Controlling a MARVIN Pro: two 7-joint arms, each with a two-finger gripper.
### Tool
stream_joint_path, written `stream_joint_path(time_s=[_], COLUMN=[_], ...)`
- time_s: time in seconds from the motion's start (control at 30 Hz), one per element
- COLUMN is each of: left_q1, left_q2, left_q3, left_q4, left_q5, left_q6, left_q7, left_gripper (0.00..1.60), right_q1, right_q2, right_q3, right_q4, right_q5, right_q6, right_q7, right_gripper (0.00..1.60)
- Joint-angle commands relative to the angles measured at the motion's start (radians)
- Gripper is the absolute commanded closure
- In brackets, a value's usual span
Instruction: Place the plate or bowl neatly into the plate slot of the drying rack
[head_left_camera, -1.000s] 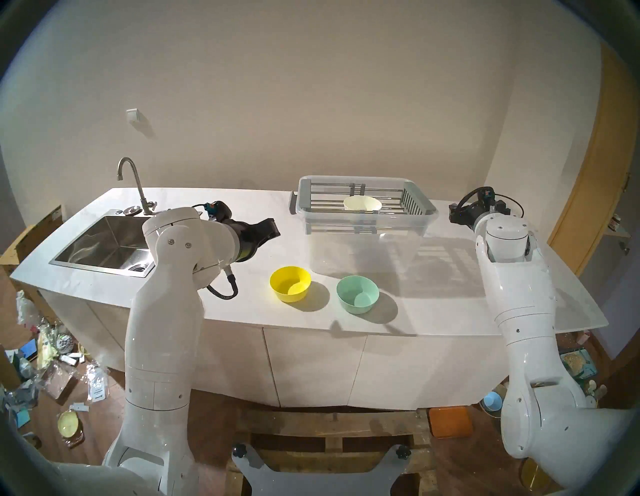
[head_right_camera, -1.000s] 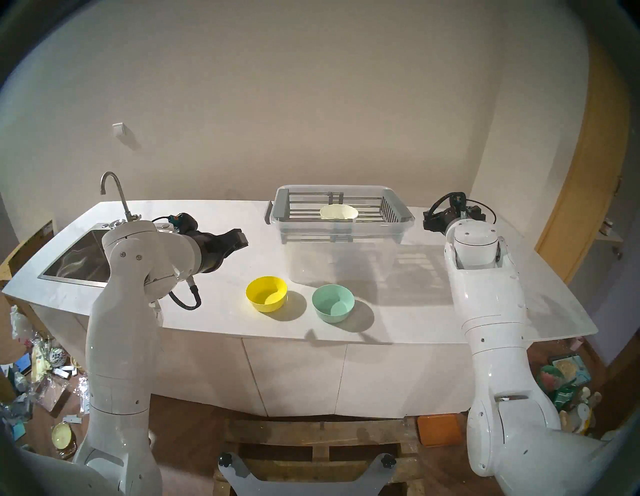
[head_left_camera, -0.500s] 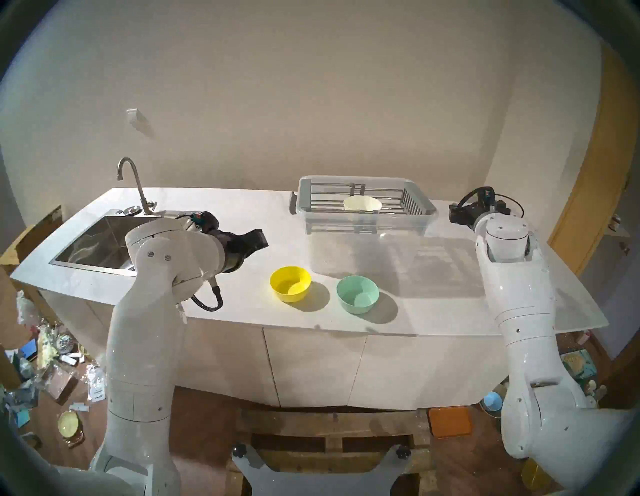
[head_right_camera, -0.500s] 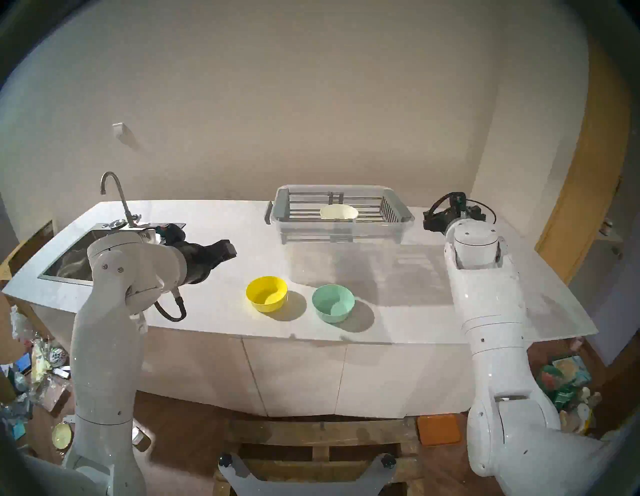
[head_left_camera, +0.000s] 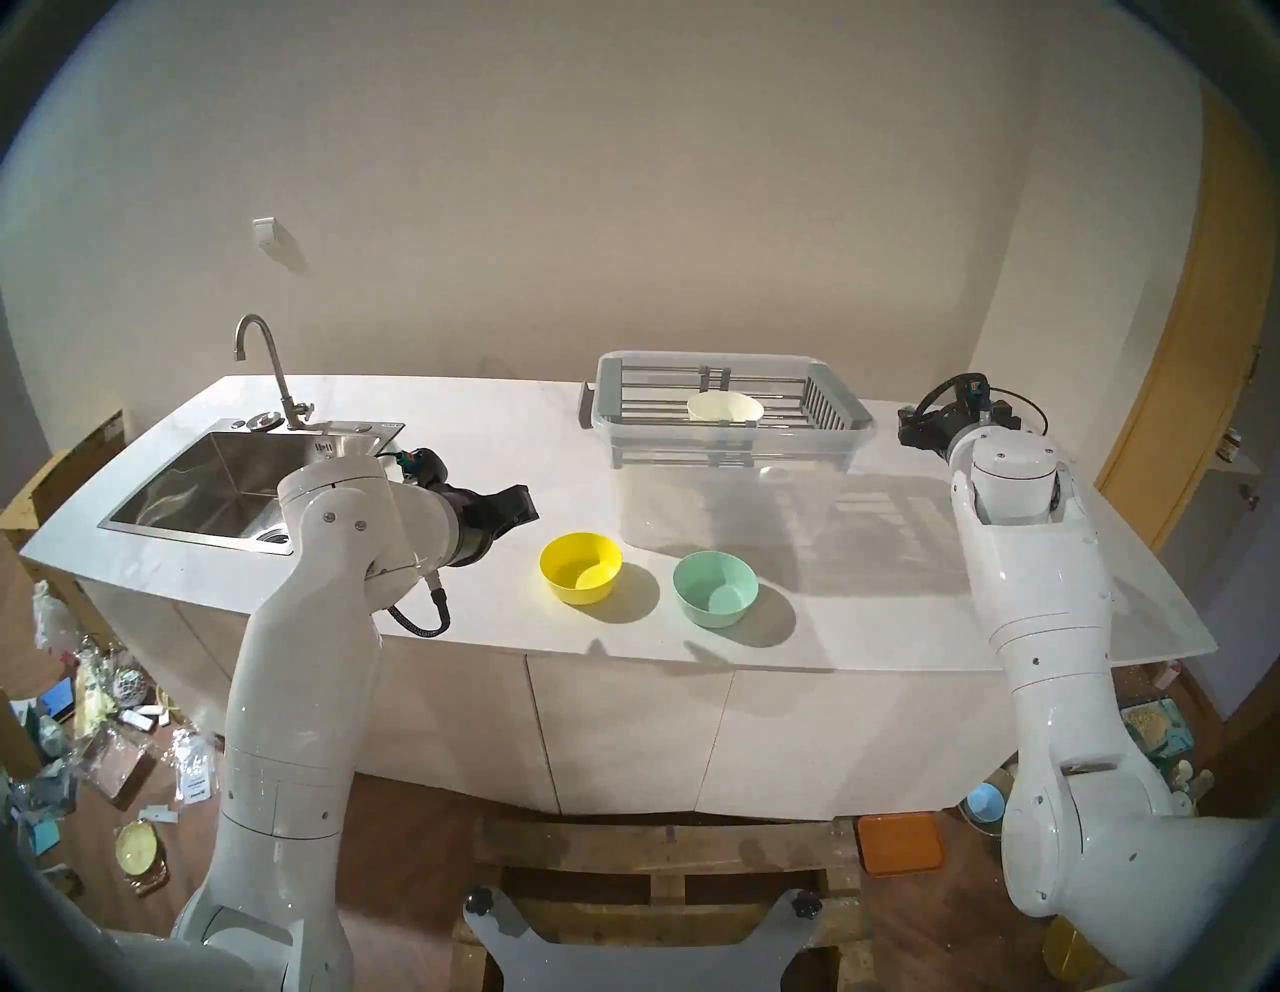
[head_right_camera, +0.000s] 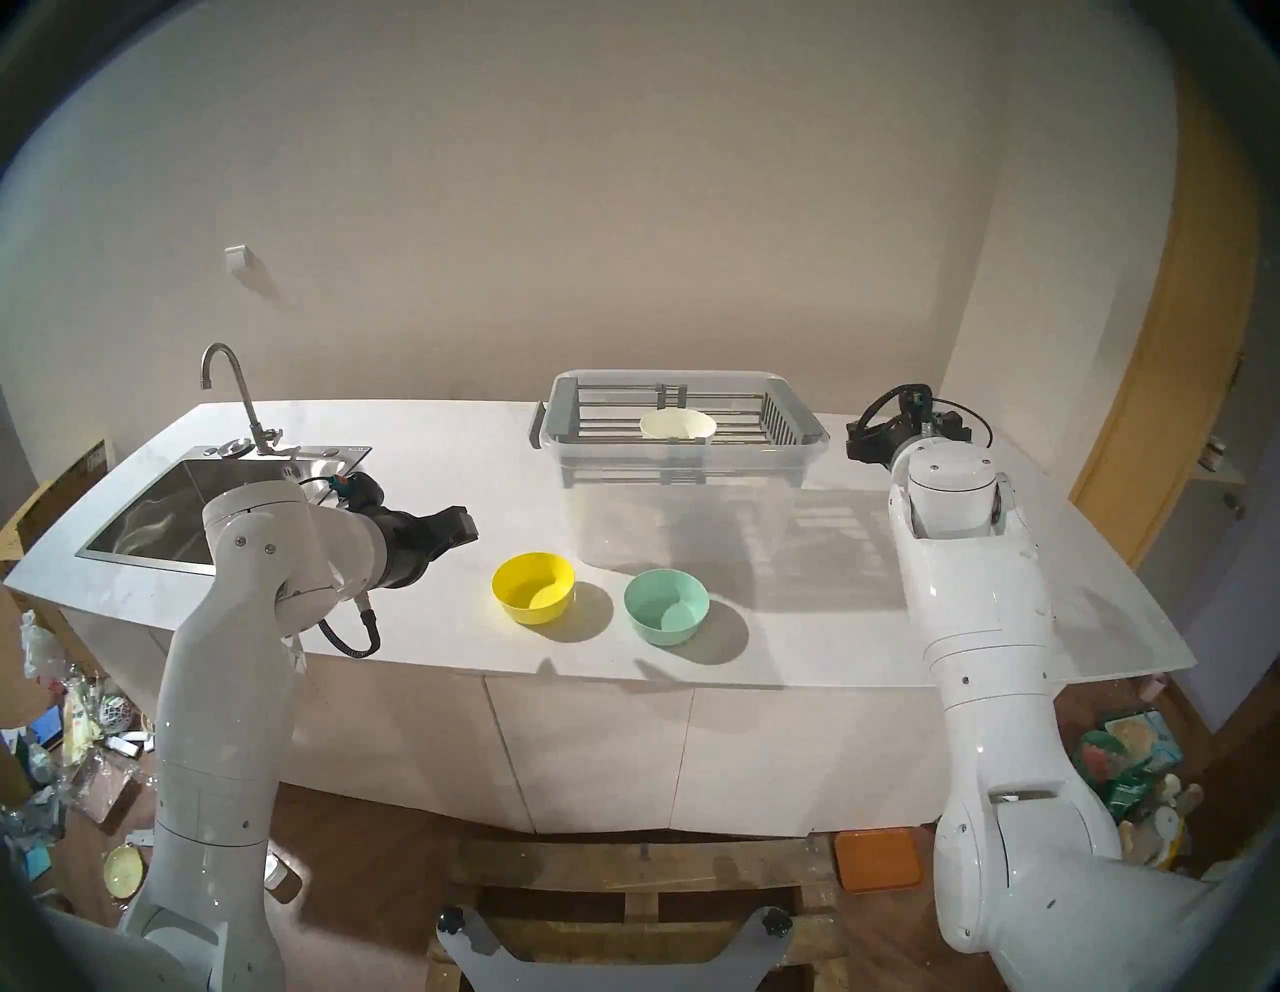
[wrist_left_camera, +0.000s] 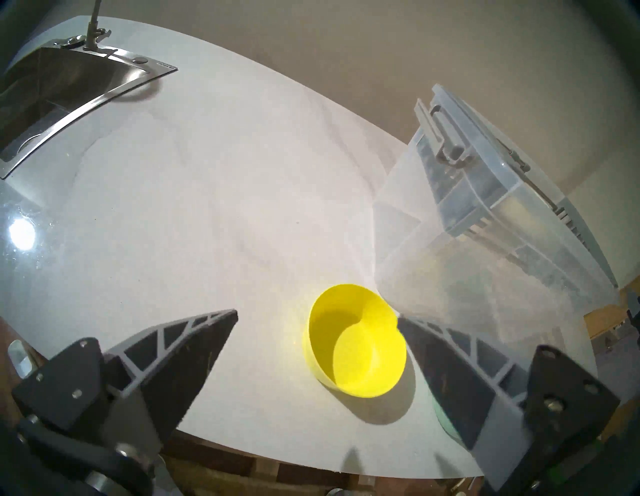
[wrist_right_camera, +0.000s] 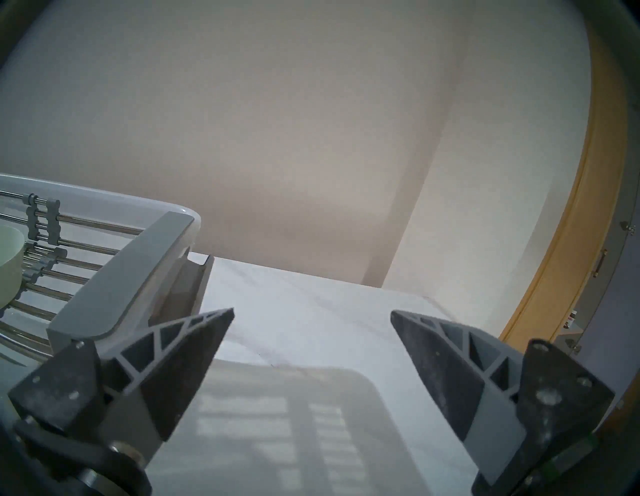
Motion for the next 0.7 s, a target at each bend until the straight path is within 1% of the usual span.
stream_joint_path(time_s=[0.0, 0.23, 0.5, 0.67], left_q1=[-0.03, -0.046, -0.075, -0.091], left_q2=[0.004, 0.012, 0.031, 0.034], left_q3=[0.009, 0.041, 0.086, 0.107], left_q4=[0.018, 0.067, 0.158, 0.193], left_q5=[0.013, 0.042, 0.081, 0.096], left_q6=[-0.006, -0.015, -0.054, -0.076], left_q7=[0.008, -0.006, -0.048, -0.068], left_gripper=[0.0, 0.0, 0.0, 0.0], right_q1=[0.023, 0.024, 0.024, 0.024], right_q2=[0.003, 0.003, 0.003, 0.003], right_q3=[0.001, 0.0, 0.0, 0.0], right_q4=[-0.027, -0.027, -0.026, -0.026], right_q5=[-0.002, -0.002, -0.002, -0.002], right_q6=[-0.02, -0.02, -0.02, -0.019], right_q7=[-0.002, -0.002, -0.002, -0.002], right_gripper=[0.0, 0.0, 0.0, 0.0])
